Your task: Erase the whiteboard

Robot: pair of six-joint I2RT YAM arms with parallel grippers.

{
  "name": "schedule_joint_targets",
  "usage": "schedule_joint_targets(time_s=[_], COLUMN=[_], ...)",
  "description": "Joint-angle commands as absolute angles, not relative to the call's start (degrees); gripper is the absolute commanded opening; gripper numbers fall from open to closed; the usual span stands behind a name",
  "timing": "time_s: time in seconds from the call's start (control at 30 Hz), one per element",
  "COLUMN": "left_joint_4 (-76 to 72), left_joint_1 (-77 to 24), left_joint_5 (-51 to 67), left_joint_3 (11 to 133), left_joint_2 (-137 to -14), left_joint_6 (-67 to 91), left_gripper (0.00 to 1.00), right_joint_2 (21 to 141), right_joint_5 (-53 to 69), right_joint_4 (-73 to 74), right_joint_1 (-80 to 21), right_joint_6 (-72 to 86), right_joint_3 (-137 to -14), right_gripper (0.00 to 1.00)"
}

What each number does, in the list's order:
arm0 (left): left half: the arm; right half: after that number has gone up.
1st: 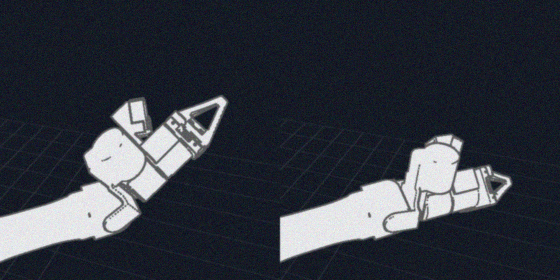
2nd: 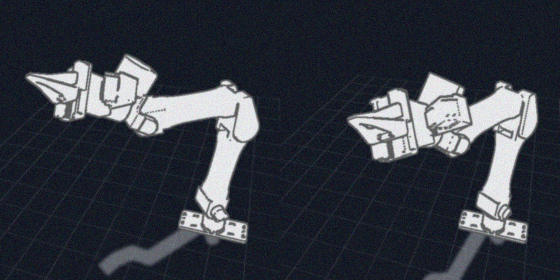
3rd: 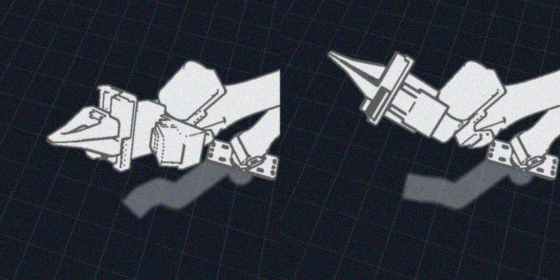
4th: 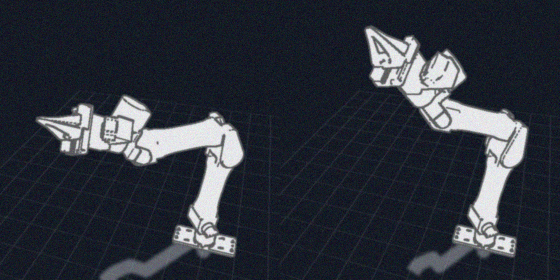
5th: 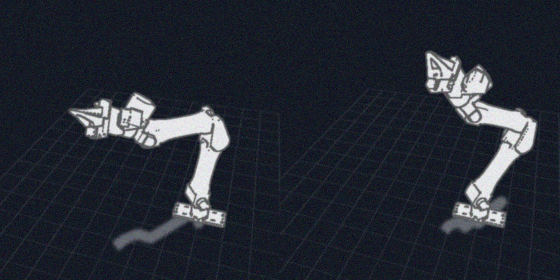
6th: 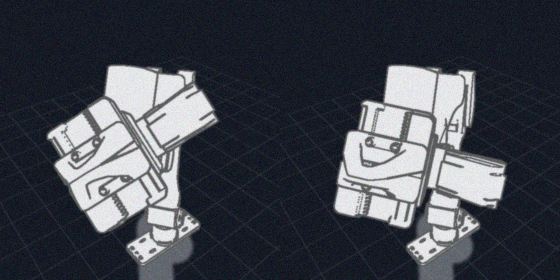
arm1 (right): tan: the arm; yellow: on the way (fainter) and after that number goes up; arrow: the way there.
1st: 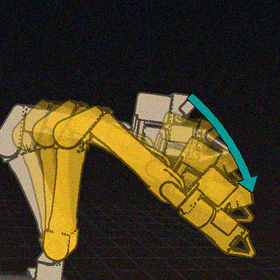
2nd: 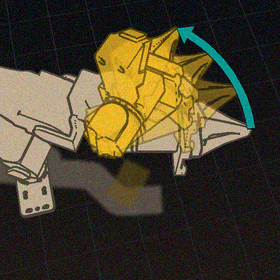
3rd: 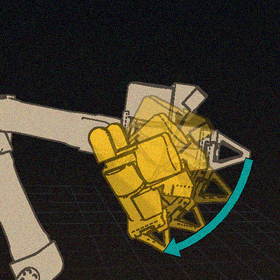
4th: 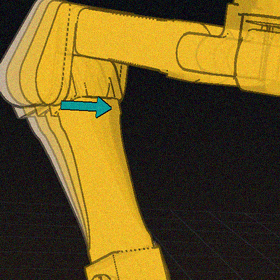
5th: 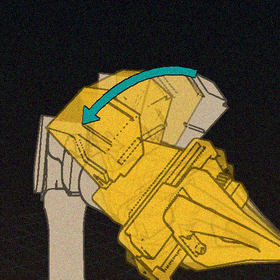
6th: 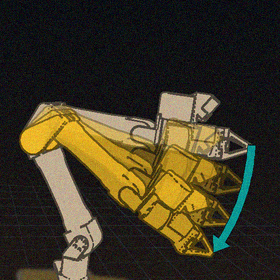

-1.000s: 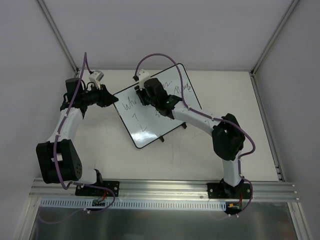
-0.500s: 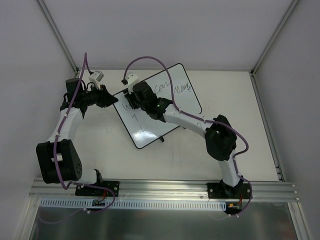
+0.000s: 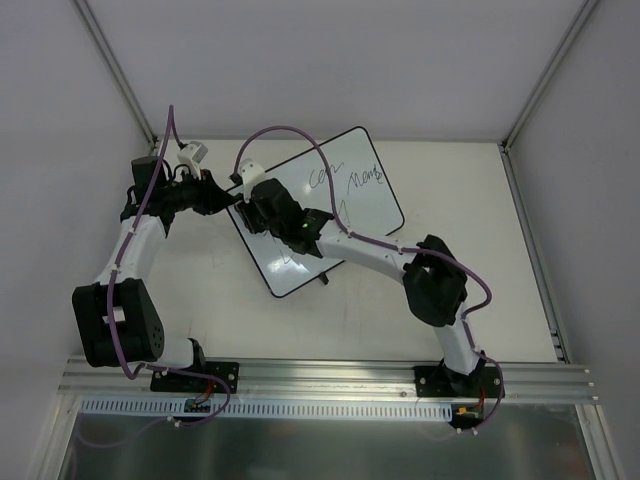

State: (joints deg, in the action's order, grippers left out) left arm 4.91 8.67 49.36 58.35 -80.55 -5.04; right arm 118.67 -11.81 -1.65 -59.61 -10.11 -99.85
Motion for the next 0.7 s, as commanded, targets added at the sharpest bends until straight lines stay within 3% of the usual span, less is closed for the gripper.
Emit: schedule_joint_targets(time_s=[0.0, 0.27, 0.67], left_joint_4=[4.0, 4.0, 4.0], left_joint_1=[5.6, 5.6, 5.6], left_joint_5=[51.0, 49.5, 49.5], left_joint_3=[59.5, 59.2, 59.2], left_joint_2=[-80.3, -79.7, -79.4], left_joint_6=[-9.8, -9.8, -9.8], left_gripper=[0.00, 0.00, 0.00], right_joint_2=[120.8, 118.0, 116.5], right_joint_5=[-14.4, -35.1, -33.5], right_joint_4=[1.4, 4.7, 4.8], right_joint_1=[-60.2, -57.6, -52.6], right_joint_6=[-7.5, -7.1, -5.6], right_joint_3=[-97.7, -96.5, -96.2], right_gripper=[0.00, 0.00, 0.00])
